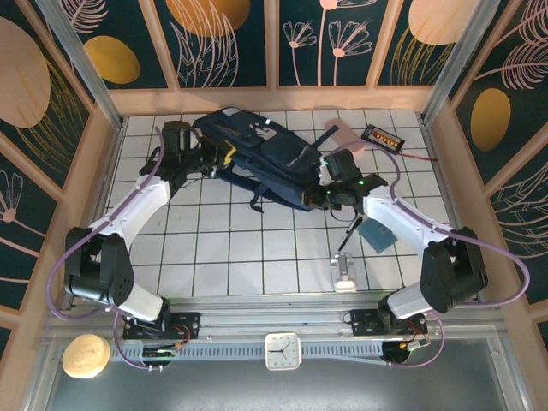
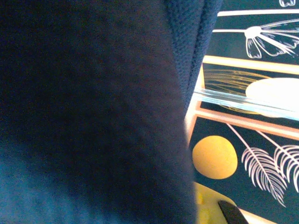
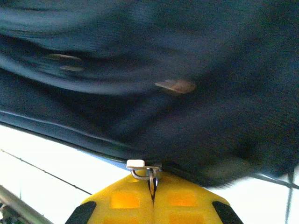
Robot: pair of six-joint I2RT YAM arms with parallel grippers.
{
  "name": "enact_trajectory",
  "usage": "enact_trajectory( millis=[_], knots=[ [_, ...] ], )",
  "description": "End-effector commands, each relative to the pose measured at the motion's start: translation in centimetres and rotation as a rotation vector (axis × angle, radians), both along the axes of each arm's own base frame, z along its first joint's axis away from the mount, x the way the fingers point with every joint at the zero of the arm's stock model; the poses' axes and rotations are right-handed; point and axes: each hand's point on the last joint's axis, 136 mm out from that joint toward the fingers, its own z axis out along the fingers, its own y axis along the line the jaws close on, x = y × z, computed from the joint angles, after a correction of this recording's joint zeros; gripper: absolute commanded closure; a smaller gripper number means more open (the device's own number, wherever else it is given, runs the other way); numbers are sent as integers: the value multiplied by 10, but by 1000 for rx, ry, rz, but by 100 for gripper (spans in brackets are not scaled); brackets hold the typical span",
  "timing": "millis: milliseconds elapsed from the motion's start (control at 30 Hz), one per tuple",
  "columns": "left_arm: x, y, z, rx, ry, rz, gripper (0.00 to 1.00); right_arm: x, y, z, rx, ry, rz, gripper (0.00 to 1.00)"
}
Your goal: Pack books, pencil case, and school supplies into a backpack
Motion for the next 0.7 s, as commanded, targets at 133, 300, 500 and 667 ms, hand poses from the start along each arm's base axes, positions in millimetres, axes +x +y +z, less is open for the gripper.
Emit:
enact_trajectory(
  millis=[133,300,500,667],
  knots=[
    [17,60,17,110,-172,57,100,-20,-39,-24,-122,67,-37,100],
    [31,69,-14,142,-137,17,83,-15,5,-4,-48,21,5,100],
    [-16,61,-15,123,-105,0,1,-11,82,12,91,9,75,100],
    [-72,35,-33,0,-25,19,1,-8,125,16,143,27,157,100]
  ],
)
